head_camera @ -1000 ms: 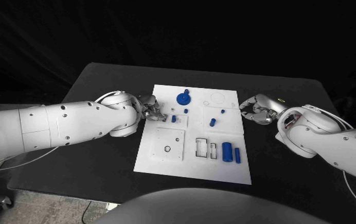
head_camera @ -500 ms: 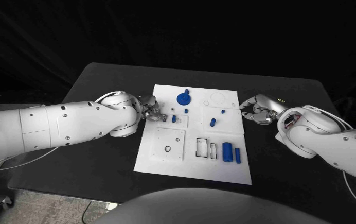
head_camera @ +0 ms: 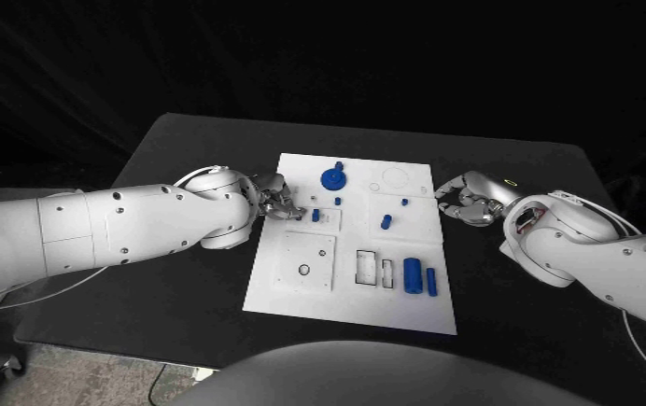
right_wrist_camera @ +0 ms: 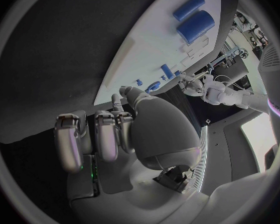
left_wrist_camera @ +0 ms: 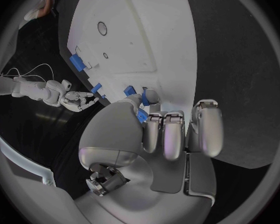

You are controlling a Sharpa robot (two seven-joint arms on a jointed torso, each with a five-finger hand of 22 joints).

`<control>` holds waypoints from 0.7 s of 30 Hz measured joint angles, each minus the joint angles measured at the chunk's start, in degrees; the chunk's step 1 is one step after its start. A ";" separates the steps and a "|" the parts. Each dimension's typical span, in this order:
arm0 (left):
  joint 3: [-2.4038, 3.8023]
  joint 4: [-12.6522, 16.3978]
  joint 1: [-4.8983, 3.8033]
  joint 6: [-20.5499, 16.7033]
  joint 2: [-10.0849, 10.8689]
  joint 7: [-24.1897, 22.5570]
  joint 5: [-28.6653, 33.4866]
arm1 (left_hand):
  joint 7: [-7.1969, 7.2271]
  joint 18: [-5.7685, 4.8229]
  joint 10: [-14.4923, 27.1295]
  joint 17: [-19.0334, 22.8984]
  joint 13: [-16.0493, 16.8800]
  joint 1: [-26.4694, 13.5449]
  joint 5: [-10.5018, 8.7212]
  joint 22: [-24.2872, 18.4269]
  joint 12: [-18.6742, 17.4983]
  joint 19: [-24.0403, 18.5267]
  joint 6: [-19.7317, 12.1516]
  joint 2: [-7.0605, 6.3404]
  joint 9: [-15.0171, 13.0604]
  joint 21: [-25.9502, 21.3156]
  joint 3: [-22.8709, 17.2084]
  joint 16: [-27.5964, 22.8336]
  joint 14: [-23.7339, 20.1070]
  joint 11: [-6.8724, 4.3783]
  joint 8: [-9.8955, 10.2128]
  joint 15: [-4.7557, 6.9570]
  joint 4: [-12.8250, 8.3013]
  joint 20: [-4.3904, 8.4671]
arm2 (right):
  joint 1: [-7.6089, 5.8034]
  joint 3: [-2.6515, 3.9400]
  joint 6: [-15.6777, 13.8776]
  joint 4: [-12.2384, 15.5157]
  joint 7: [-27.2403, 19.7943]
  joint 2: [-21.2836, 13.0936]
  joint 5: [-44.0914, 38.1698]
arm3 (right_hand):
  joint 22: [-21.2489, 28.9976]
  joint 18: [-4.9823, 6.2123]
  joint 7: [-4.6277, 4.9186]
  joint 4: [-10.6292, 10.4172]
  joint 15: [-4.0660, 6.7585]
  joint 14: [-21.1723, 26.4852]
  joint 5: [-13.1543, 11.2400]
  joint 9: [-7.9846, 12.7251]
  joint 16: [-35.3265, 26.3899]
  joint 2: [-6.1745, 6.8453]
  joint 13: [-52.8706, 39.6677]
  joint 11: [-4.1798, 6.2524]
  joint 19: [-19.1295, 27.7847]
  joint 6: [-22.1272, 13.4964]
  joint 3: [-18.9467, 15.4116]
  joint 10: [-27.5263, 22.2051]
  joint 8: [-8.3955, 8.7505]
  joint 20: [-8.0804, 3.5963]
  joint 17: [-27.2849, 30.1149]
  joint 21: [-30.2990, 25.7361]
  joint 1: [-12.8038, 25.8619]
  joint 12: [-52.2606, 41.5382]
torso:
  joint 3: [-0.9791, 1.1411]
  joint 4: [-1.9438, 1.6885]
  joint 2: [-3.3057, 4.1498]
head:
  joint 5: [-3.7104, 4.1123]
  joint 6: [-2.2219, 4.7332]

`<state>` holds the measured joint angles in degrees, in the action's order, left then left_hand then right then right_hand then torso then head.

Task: Assemble the parts on the task board

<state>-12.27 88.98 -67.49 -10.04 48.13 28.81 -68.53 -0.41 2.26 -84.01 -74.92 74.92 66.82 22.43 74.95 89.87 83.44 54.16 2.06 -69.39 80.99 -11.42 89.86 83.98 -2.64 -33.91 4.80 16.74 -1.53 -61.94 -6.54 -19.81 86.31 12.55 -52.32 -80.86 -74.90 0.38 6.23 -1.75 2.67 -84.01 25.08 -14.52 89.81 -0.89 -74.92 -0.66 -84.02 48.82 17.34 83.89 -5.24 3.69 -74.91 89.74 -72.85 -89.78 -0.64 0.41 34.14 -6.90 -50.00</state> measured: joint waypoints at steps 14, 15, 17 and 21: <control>-0.07 0.56 0.11 0.21 0.10 0.09 -0.01 | 0.01 0.01 0.00 0.01 0.00 -0.67 -1.03 -0.01 0.00 0.00 0.00 -0.11 0.20 0.00 0.34 0.00 0.00 0.00 0.00 0.00 -0.01 0.00 | 0.01 0.00 0.00 0.00 -0.02 -0.04 0.01 | -0.05 0.00 0.00 0.00 0.00 0.00 0.00 -0.01 0.00 0.00 0.00 0.00 0.00 0.00 0.00 0.00 0.00 0.00 -0.04 0.00 0.00 0.00 | -0.01 0.00 0.01 | -0.07 0.00; -0.07 0.62 0.12 0.25 0.10 0.12 -0.01 | 0.01 0.00 0.00 0.01 0.00 -0.67 -1.03 -0.01 0.00 0.00 0.00 -0.11 0.20 0.00 0.34 0.00 0.00 0.00 0.00 0.00 -0.01 0.00 | 0.01 0.00 0.00 0.00 -0.02 -0.05 0.01 | -0.04 0.00 0.00 0.00 0.00 0.00 0.00 -0.01 0.00 0.00 0.00 0.00 0.00 0.00 0.00 0.00 0.00 0.00 -0.04 0.00 0.00 0.00 | -0.01 -0.01 0.01 | -0.07 0.00; -0.07 0.64 0.12 0.37 0.10 0.17 -0.01 | 0.01 0.00 0.00 0.01 0.00 -0.66 -1.03 -0.01 0.00 0.00 0.00 -0.11 0.20 0.00 0.43 0.00 0.00 0.00 0.00 0.00 -0.11 0.00 | 0.02 0.00 0.00 0.00 -0.02 -0.05 0.01 | -0.04 0.00 0.00 0.00 0.00 0.00 0.00 -0.01 0.00 0.00 0.00 0.00 0.00 0.00 0.00 0.00 0.00 0.00 -0.04 0.00 0.00 0.00 | 0.00 -0.04 -0.02 | -0.06 0.00; -0.07 0.54 0.13 0.55 0.09 0.27 -0.01 | 0.01 -0.01 0.00 0.01 0.00 -0.67 -1.03 -0.01 0.00 0.00 0.00 -0.11 0.20 0.00 0.49 0.00 0.00 0.00 0.00 0.00 -0.17 0.00 | 0.04 0.00 0.00 -0.06 -0.02 0.04 0.01 | -0.04 0.00 0.00 0.00 0.00 0.00 0.00 -0.01 0.00 0.00 0.01 0.00 0.00 0.00 0.00 0.00 0.00 0.00 -0.04 0.00 0.00 0.00 | 0.02 -0.04 -0.06 | -0.09 0.00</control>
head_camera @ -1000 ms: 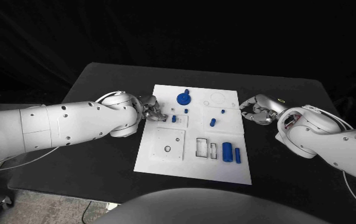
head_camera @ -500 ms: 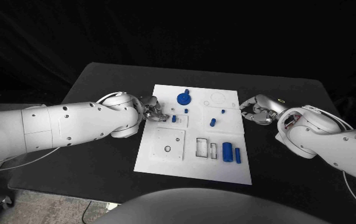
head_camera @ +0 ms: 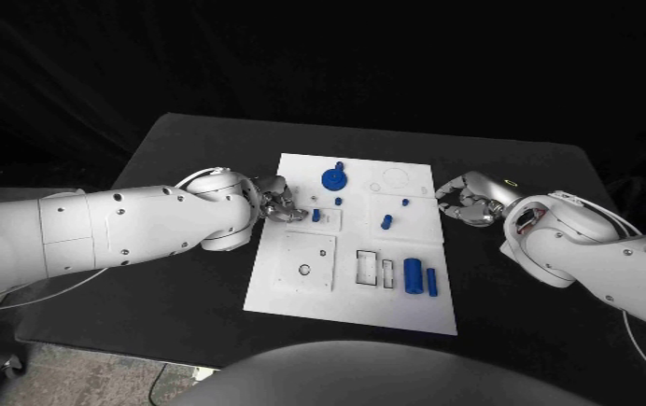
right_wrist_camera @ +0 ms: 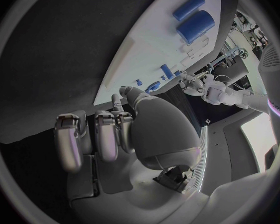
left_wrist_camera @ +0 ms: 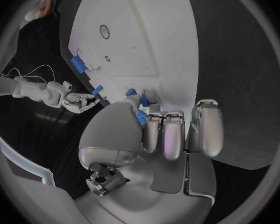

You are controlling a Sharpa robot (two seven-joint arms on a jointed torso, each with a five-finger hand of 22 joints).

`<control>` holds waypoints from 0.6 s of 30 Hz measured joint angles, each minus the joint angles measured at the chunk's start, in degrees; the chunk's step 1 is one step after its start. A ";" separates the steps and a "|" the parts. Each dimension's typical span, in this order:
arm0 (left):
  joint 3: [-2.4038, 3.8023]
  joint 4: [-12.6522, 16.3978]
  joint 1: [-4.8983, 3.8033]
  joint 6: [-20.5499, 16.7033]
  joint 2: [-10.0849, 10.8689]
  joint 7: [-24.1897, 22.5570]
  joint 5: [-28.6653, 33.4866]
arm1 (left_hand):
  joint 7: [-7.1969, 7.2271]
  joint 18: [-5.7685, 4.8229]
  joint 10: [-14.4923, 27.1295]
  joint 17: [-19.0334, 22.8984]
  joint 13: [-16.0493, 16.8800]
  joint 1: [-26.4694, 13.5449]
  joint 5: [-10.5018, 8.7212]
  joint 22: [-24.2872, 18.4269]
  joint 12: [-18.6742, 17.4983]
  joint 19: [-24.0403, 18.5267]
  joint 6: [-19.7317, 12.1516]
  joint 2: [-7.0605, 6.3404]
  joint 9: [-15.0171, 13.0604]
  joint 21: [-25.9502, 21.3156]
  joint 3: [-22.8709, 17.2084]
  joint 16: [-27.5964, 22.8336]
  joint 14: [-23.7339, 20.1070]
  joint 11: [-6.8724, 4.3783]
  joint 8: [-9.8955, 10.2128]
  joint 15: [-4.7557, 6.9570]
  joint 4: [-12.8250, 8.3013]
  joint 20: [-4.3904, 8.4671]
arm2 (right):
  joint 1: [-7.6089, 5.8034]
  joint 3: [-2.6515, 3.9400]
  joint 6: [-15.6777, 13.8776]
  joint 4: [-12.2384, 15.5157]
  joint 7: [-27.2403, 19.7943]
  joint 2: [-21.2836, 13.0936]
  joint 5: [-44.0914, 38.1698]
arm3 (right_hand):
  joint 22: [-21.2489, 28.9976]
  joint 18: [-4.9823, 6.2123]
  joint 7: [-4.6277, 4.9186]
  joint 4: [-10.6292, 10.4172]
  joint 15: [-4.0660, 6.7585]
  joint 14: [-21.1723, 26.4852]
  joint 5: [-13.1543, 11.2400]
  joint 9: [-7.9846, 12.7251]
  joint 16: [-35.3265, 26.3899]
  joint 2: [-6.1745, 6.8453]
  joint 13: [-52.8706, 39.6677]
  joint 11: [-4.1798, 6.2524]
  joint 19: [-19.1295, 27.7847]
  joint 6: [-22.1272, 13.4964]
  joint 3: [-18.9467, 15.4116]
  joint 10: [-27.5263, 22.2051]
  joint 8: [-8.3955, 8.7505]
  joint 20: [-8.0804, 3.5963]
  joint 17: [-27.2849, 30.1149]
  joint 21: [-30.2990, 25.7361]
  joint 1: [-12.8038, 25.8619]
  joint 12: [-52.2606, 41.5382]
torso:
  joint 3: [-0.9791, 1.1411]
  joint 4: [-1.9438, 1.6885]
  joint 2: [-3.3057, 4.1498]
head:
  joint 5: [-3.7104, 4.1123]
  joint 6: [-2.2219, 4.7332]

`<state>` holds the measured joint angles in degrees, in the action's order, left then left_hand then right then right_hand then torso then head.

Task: Assemble the parts on the task board

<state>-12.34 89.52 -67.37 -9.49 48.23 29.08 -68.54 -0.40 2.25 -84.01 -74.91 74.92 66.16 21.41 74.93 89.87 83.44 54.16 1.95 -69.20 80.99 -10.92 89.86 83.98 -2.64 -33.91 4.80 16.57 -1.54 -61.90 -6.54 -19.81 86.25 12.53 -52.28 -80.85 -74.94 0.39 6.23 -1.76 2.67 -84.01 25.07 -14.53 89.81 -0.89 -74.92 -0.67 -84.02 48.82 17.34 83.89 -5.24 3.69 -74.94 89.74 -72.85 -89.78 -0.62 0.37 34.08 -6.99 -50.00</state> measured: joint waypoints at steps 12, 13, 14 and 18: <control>0.05 -0.25 0.00 0.07 0.05 0.10 0.00 | -0.42 0.01 0.07 0.00 0.00 -14.27 -9.58 -0.01 0.00 -0.21 0.19 0.75 1.39 -0.29 8.06 0.00 0.00 0.15 1.89 0.00 0.22 -0.21 | 0.14 0.00 0.00 -0.16 0.00 0.03 0.01 | 0.01 0.00 0.00 0.00 0.00 0.00 0.00 0.04 0.00 0.00 0.00 0.00 0.00 0.00 0.00 0.00 0.00 0.00 0.01 0.00 0.00 0.00 | -0.03 0.04 -0.01 | -0.04 0.00; 0.05 -0.26 -0.01 0.05 0.05 0.08 0.00 | -0.64 0.00 0.01 0.00 0.00 -15.83 -11.00 -0.01 0.00 -0.21 0.18 1.18 1.56 -0.45 9.11 0.00 0.00 0.41 2.14 0.00 0.22 -0.21 | 0.15 0.00 0.00 -0.17 0.00 0.03 0.01 | 0.01 0.00 0.00 0.00 0.00 0.00 0.00 0.05 0.00 0.00 0.00 0.00 0.00 0.00 0.00 0.00 0.00 0.00 0.01 0.00 0.00 0.00 | -0.03 0.05 -0.01 | -0.05 0.00; 0.06 -0.27 -0.02 0.02 0.05 0.01 0.03 | -0.92 0.00 0.00 0.00 0.00 -17.14 -12.35 -0.01 0.00 -0.21 0.10 1.64 1.75 -0.55 10.05 0.00 0.04 0.42 2.40 -0.04 0.22 -0.21 | 0.15 0.00 0.00 -0.18 0.00 0.03 0.01 | 0.01 0.00 0.00 0.00 0.00 0.00 0.00 0.04 0.00 0.00 0.00 0.00 0.00 0.00 0.00 0.00 0.00 0.00 0.01 0.00 0.00 0.00 | -0.03 0.05 0.00 | -0.05 0.00; 0.08 -0.39 -0.04 -0.18 0.04 -0.30 0.18 | -1.10 0.01 -0.01 0.00 0.00 -21.04 -16.72 -0.01 0.00 -0.30 0.04 4.01 2.29 -0.57 13.48 0.00 0.00 0.84 3.33 -0.42 0.32 -0.54 | 0.20 0.00 0.00 -0.21 0.00 0.03 0.02 | 0.01 0.00 0.00 0.00 0.00 0.00 0.00 0.04 0.00 0.00 0.00 0.00 0.00 0.00 0.00 0.00 0.00 0.00 0.01 0.00 0.00 0.00 | -0.03 0.05 0.02 | -0.05 0.00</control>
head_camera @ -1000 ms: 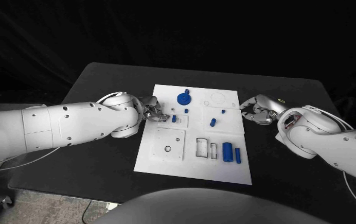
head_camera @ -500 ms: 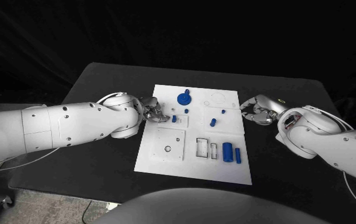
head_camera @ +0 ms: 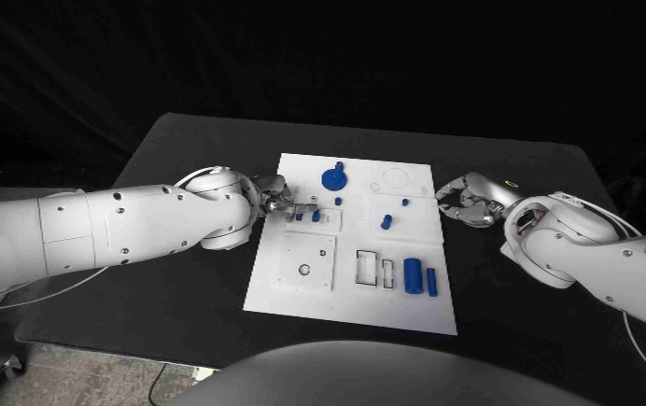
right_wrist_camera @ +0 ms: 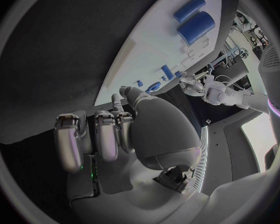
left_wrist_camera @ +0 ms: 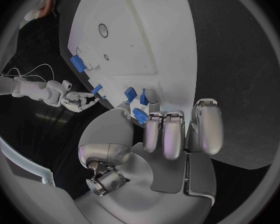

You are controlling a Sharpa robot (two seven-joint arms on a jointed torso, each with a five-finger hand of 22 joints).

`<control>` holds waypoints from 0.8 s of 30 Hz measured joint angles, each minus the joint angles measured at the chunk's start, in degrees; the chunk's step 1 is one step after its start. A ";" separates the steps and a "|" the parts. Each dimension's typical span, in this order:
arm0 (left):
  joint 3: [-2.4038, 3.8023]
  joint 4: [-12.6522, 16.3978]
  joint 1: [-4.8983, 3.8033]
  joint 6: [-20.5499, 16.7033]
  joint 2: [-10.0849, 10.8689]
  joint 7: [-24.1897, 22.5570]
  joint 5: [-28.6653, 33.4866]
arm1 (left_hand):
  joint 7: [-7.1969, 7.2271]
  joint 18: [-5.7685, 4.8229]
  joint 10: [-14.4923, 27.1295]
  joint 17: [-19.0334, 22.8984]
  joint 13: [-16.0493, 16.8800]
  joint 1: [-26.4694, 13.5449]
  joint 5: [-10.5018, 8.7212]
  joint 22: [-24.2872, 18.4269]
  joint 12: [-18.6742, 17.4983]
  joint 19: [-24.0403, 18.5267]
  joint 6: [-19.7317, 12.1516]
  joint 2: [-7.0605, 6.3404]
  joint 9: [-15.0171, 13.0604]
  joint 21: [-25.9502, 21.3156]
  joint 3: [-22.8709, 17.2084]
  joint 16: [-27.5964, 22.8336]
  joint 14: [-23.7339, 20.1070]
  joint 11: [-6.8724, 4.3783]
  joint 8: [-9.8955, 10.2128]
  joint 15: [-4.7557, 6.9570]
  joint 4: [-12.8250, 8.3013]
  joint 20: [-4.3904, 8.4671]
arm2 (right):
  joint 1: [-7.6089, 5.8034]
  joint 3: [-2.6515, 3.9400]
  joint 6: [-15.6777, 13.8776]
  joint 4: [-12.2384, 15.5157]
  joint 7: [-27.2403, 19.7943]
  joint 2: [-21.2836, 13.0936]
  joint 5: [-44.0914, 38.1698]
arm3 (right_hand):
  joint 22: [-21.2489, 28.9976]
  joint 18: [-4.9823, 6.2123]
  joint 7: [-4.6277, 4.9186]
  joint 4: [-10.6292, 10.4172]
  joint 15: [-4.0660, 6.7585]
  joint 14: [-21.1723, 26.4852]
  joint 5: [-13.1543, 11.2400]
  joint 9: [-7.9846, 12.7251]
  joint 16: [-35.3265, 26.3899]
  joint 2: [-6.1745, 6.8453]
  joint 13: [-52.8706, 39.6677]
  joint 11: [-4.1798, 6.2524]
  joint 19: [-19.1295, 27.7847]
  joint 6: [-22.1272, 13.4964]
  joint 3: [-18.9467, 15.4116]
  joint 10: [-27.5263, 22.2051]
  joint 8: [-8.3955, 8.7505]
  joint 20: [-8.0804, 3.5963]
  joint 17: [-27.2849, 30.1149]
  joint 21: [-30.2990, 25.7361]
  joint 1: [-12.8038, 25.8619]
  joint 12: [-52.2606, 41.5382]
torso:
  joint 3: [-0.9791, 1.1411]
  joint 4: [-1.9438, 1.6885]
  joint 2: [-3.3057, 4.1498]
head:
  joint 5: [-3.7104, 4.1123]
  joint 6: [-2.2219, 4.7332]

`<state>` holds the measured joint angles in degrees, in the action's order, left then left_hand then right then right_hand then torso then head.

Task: Assemble the parts on the task board

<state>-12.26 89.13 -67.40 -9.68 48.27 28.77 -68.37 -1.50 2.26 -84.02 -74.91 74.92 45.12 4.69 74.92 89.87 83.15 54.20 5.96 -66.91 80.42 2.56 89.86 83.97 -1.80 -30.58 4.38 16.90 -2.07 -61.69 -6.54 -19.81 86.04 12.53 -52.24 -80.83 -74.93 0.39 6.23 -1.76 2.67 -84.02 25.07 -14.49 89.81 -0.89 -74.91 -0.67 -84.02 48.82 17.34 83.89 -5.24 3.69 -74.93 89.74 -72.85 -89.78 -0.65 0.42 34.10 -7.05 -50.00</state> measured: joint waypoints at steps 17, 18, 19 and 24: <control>-0.11 -0.51 0.14 -2.35 0.23 -2.26 1.44 | -0.64 0.00 0.01 0.00 0.00 -2.21 -1.44 -0.01 0.00 -0.12 0.07 3.49 0.32 0.00 3.35 0.00 0.20 -0.01 0.66 -0.20 -0.09 -0.29 | 0.05 0.00 -0.01 -0.04 0.00 0.03 0.04 | 0.01 0.00 0.00 0.00 0.00 0.00 0.00 -0.01 0.00 0.00 0.00 0.00 0.00 0.00 0.00 0.00 0.00 0.00 0.01 0.00 0.00 0.00 | 0.01 0.03 0.05 | 0.01 0.00; -0.11 -0.51 0.14 -2.52 0.28 -2.32 1.51 | -0.51 0.00 0.01 0.00 0.00 -2.30 -1.44 -0.01 0.00 -0.12 0.19 3.89 0.30 0.00 3.35 0.00 0.20 -0.01 0.66 -0.20 -0.09 -0.29 | 0.05 0.00 -0.01 -0.05 0.00 0.03 0.05 | 0.01 0.00 0.00 0.00 0.00 0.00 0.00 -0.01 0.00 0.00 0.00 0.00 0.00 0.00 0.00 0.00 0.00 0.00 0.01 0.00 0.00 0.00 | 0.01 0.03 0.05 | 0.01 0.00; -0.11 -0.50 0.14 -2.69 0.35 -2.37 1.57 | -0.44 0.00 0.01 0.00 0.00 -1.99 -1.29 -0.01 0.00 -0.12 0.27 4.17 0.27 0.00 3.60 0.00 0.20 -0.01 0.66 -0.20 -0.17 -0.29 | 0.05 0.00 -0.02 -0.06 0.00 0.04 0.05 | 0.01 0.00 0.00 0.00 0.00 0.00 0.00 -0.01 0.00 0.00 0.00 0.00 0.00 0.00 0.00 0.00 0.00 0.00 0.01 0.00 0.00 0.00 | 0.01 0.03 0.05 | 0.01 0.00; -0.06 -0.25 -0.07 -3.45 0.88 -2.43 1.90 | -0.23 -0.01 0.01 0.00 0.00 2.80 5.98 -0.01 0.00 0.09 0.48 4.66 -0.09 0.00 4.34 0.00 0.20 -0.01 0.43 -0.20 -0.24 -0.49 | 0.05 0.00 -0.06 -0.17 0.00 0.16 0.06 | 0.01 0.00 0.00 0.00 0.00 0.00 0.00 -0.01 0.00 0.00 0.00 0.00 0.00 0.00 0.00 0.00 0.00 0.00 0.02 0.00 0.00 0.00 | 0.02 0.03 0.01 | -0.15 0.00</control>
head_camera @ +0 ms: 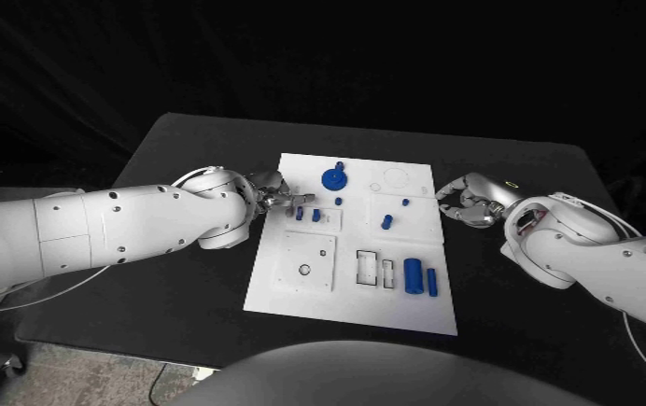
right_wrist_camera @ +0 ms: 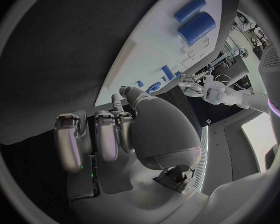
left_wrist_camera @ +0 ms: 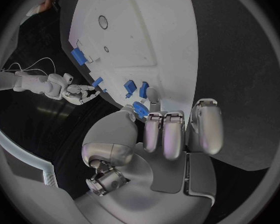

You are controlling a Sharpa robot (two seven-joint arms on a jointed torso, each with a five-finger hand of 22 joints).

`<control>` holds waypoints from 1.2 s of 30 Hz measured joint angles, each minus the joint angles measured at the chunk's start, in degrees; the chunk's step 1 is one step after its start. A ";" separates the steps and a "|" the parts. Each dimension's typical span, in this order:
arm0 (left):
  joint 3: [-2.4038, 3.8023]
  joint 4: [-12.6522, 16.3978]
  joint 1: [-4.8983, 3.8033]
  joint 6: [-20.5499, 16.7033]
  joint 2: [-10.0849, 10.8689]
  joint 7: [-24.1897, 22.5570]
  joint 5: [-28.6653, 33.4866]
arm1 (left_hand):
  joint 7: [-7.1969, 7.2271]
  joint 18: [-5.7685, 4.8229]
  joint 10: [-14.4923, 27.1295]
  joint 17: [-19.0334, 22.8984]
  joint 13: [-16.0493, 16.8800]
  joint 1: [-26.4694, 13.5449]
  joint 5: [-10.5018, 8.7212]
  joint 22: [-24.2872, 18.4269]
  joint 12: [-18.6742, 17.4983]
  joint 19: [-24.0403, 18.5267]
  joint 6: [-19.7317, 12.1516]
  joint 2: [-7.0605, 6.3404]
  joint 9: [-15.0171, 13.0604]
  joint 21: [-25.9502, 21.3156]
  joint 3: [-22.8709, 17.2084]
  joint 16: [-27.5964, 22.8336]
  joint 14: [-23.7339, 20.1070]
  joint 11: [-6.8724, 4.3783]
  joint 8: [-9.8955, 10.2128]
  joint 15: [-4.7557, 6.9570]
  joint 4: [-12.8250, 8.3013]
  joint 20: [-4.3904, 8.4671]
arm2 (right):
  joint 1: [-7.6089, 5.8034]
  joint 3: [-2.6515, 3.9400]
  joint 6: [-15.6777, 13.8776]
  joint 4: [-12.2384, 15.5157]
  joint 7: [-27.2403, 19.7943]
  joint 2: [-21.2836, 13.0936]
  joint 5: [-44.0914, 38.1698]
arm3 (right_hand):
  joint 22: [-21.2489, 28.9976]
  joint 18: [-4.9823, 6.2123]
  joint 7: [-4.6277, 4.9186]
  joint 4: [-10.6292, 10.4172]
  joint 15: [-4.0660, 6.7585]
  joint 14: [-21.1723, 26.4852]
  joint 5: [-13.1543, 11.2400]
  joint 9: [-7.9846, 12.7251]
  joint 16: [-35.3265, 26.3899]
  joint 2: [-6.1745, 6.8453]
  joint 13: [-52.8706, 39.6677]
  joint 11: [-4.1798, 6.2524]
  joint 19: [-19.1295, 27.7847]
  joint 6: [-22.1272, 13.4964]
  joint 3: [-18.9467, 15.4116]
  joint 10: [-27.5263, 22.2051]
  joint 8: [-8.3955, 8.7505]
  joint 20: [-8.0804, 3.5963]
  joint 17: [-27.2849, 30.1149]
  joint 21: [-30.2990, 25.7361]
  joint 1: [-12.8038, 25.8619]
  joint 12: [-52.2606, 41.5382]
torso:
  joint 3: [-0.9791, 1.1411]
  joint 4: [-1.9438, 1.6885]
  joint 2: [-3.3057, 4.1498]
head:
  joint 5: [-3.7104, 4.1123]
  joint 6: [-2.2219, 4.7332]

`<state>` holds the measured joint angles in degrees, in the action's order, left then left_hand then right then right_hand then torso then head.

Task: Assemble the parts on the task board

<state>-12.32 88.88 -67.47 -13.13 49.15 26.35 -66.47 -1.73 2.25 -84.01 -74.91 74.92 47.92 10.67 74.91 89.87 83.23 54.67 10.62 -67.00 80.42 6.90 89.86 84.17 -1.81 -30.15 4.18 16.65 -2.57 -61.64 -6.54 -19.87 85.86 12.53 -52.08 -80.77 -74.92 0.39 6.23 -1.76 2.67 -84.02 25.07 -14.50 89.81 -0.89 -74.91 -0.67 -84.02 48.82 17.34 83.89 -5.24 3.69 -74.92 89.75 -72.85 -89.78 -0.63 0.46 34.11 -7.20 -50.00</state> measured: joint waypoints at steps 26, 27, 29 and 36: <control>3.08 -8.12 -8.89 24.99 -6.87 9.12 4.71 | 0.21 0.01 0.00 0.00 0.00 18.27 11.14 -0.01 0.00 0.01 0.20 -6.26 0.71 -0.21 -0.12 0.00 0.00 0.00 1.43 0.00 -1.04 0.43 | -0.01 0.00 -1.74 1.01 -0.36 -0.63 0.03 | 0.01 0.00 0.21 0.00 0.00 0.00 0.00 0.00 0.00 0.00 0.00 -0.16 0.00 0.21 0.00 0.16 0.00 0.00 0.01 0.00 0.00 0.00 | 0.03 0.35 0.32 | 0.09 0.00; 3.10 -8.41 -8.91 26.01 -7.13 9.27 4.97 | 0.21 0.00 0.00 0.00 0.00 18.27 11.23 -0.01 0.00 0.00 0.20 -6.26 0.75 -0.21 -0.12 0.00 0.00 0.00 1.65 0.00 -1.04 0.42 | -0.01 0.00 -1.82 1.12 -0.36 -0.69 0.03 | 0.01 0.00 0.27 0.00 0.00 0.00 0.00 -0.01 0.00 0.00 0.00 -0.16 0.00 0.28 0.00 0.16 0.00 0.00 0.01 0.00 0.00 0.00 | 0.02 0.38 0.35 | 0.09 0.00; 3.16 -9.02 -8.92 27.85 -7.71 9.55 5.50 | 0.21 0.01 0.00 0.00 0.00 18.35 11.41 -0.01 0.00 0.01 0.20 -6.25 0.95 -0.46 -0.12 0.00 0.00 0.00 1.84 0.00 -1.03 0.42 | -0.02 0.00 -2.03 1.37 -0.36 -0.90 0.03 | 0.01 0.00 0.42 0.00 0.00 0.00 0.00 -0.01 0.00 0.00 0.00 -0.16 0.00 0.42 0.00 0.16 0.00 0.00 0.01 0.00 0.00 0.00 | 0.01 0.42 0.38 | 0.09 0.00; 3.20 -10.57 -8.94 30.78 -8.94 10.04 6.71 | 0.21 0.01 0.00 0.00 0.01 18.96 11.80 -0.01 0.00 0.00 0.20 -6.02 1.42 -0.87 -0.25 0.00 0.00 0.00 2.45 0.00 -0.91 0.42 | -0.02 0.01 -2.65 1.71 -0.35 -1.47 -0.01 | 0.00 0.00 0.42 0.00 0.00 0.00 0.00 -0.01 0.00 0.00 0.00 -0.16 0.00 0.42 0.00 0.16 0.00 0.00 -0.03 0.00 0.00 0.00 | -0.01 0.45 0.46 | -0.10 0.00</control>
<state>-9.12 78.31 -76.41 17.65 40.21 36.38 -59.75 -1.52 2.26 -84.01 -74.90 74.92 66.88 22.47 74.91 89.87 83.24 54.87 4.60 -65.58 79.55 6.65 89.86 84.17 -1.81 -27.70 4.18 15.74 -2.14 -61.66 -6.53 -22.52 87.57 12.18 -53.55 -80.78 -74.92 0.39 6.65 -1.76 2.67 -84.01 25.07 -14.50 89.81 -0.89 -74.90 -0.83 -84.02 49.24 17.34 84.05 -5.24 3.69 -74.95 89.74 -72.85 -89.78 -0.64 0.91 34.57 -7.29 -50.00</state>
